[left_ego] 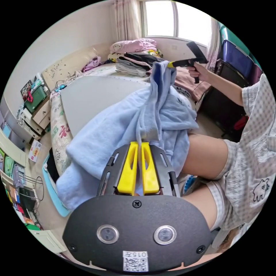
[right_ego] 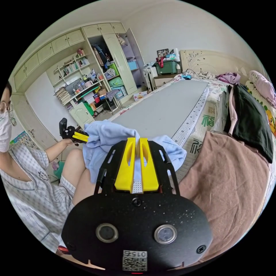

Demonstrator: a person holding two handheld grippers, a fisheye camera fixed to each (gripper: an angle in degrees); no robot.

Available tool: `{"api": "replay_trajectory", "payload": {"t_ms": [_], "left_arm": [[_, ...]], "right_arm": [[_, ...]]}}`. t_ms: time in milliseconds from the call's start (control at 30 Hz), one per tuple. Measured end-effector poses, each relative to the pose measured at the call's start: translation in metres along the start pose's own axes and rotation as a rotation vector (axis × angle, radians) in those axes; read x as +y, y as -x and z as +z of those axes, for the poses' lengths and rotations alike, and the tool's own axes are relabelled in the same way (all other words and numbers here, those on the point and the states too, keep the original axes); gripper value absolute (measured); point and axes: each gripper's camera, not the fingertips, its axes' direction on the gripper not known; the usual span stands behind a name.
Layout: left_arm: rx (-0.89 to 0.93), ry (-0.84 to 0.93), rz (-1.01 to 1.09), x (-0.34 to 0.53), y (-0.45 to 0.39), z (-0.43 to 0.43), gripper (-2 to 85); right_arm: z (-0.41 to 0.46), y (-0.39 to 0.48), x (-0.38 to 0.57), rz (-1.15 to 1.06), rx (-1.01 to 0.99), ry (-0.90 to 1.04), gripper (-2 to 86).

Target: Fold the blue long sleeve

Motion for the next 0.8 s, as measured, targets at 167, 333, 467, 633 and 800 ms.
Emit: {"api": "replay_trajectory", "payload": {"t_ms": [167, 333, 467, 633, 800], "left_arm": [[-0.17, -0.164, -0.077, -0.061, 0.072, -0.058, 0.8], [-0.304, -0.266, -0.183, -0.189, 0.188, -0.063, 0.6], [-0.467, -0.248, -0.252, -0.248, 0.238, -0.028, 0.7], [-0.504, -0.224, -0.465, -0.242, 0.305, 0.036, 8.7], [-0.379, -0.192, -0.42, -0.17, 0.284, 0.051, 9.7]], "right_arm": [[-0.004, -0.025, -0.054, 0.02, 0.086, -0.055, 2.5], [0.019, -0.078, -0.202, 0.08, 0.315, -0.15, 1.6], [0.072, -0.112, -0.283, 0.06, 0.444, -0.081, 1.7], [0.169, -0.178, -0.324, 0.216, 0.591, 0.062, 6.5], [0.195, -0.174, -0.251, 0.149, 0.239, 0.098, 8.0]]}}
